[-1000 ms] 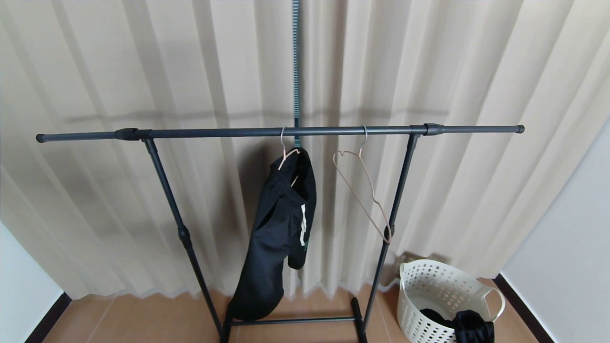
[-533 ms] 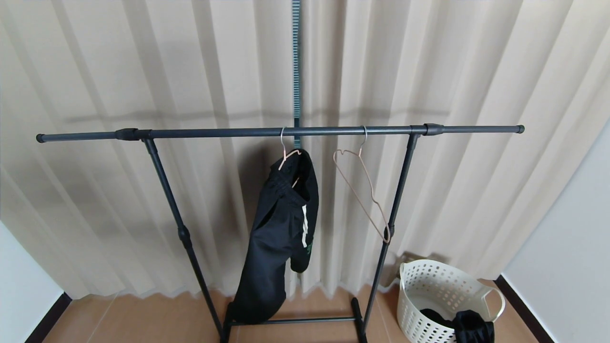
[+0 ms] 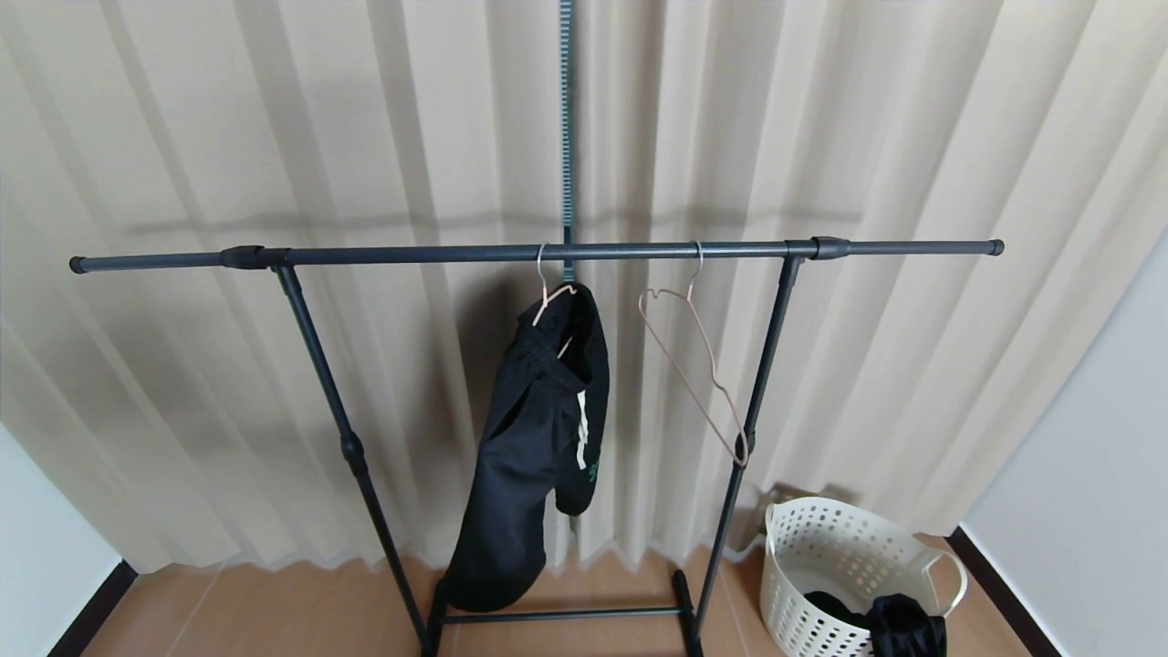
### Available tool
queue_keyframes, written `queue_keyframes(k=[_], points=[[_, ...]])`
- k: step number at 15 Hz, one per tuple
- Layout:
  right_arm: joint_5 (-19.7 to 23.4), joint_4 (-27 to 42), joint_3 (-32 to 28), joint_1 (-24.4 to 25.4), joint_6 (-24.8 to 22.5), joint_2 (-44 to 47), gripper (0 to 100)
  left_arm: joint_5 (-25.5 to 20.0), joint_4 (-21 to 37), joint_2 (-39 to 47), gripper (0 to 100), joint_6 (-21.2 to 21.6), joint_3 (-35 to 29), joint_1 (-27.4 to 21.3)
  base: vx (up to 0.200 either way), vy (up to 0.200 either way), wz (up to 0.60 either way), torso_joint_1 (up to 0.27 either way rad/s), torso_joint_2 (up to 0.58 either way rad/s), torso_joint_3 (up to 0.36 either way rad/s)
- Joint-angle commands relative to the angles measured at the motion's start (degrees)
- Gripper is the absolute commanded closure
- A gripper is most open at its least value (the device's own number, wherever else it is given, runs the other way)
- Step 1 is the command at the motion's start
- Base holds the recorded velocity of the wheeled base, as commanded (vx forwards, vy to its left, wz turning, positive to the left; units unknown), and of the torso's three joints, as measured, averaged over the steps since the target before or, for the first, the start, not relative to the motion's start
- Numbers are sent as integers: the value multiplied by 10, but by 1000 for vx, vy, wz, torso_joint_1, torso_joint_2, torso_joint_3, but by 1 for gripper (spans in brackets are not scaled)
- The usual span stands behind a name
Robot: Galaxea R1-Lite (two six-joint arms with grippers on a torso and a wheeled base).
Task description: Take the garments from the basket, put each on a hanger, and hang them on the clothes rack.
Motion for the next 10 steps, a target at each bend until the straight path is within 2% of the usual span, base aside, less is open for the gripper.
queue_keyframes(k=[1,5,6,8,10], points=[[0,0,0,0,4,2,0,-26,7,-3,0,-21,-3,0,0,0,0,0,0,0],[11,1,0,0,6,2,0,-45,10,-2,0,-3,-4,-1,0,0,0,0,0,0],[14,1,0,0,22,2,0,-42,10,-2,0,-1,-3,0,0,0,0,0,0,0],[7,-3,0,0,32,2,0,-42,11,-2,0,23,-3,0,0,0,0,0,0,0],[-9,-4,0,0,41,2,0,-40,10,-2,0,23,-3,1,0,0,0,0,0,0]])
